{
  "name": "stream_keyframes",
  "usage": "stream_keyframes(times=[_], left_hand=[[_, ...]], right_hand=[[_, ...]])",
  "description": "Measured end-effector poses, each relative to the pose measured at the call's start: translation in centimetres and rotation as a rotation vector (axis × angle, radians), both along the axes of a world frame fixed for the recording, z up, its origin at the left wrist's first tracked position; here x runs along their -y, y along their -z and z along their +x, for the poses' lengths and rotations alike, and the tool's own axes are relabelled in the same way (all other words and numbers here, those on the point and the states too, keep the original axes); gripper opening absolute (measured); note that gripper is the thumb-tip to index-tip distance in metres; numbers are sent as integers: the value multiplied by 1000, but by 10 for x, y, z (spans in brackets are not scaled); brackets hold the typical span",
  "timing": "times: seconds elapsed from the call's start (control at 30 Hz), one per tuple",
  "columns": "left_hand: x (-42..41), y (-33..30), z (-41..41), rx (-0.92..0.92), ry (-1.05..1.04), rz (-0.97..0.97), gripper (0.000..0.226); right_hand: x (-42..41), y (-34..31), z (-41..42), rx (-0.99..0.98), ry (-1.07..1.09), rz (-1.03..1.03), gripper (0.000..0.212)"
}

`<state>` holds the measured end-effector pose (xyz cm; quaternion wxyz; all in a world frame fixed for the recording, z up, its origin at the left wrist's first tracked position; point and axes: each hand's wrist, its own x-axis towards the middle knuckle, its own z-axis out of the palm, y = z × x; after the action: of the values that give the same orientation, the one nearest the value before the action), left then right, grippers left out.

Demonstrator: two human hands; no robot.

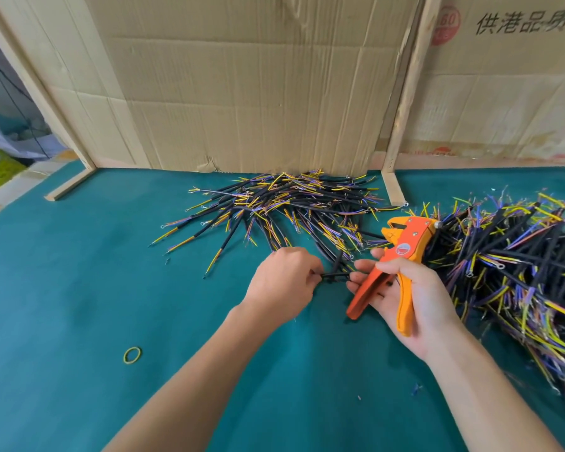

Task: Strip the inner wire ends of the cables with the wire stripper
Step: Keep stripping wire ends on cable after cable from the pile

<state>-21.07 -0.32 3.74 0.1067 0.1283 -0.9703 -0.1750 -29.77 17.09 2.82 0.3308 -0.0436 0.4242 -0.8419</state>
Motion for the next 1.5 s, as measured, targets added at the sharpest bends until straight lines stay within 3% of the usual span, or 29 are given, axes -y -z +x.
stream_keyframes(times=[0.17, 0.3, 0.5, 0.8, 0.9, 1.13, 1.3, 1.5], left_hand=[[12, -7, 15, -347, -138, 12, 14], [23, -8, 41, -513, -339, 224, 12], [5, 24, 65, -425, -409, 555, 21], [-3, 34, 69, -422, -343, 663, 22], [-4, 32, 71, -378, -216, 673, 24], [-6, 19, 63, -413, -9, 998, 21], [0, 15, 61, -395, 16, 993, 42], [5, 17, 59, -396, 23, 1196, 27]], right_hand=[[-2, -1, 0, -6, -57, -51, 38], [-2, -2, 2, -17, -148, -116, 47], [2, -6, 9, -50, -270, -181, 68], [0, -6, 9, -67, -309, -185, 64], [-2, -6, 7, -74, -352, -205, 75], [8, -7, 19, -127, -541, -255, 75], [16, -6, 27, -143, -593, -222, 76], [18, -3, 27, -129, -605, -209, 73]])
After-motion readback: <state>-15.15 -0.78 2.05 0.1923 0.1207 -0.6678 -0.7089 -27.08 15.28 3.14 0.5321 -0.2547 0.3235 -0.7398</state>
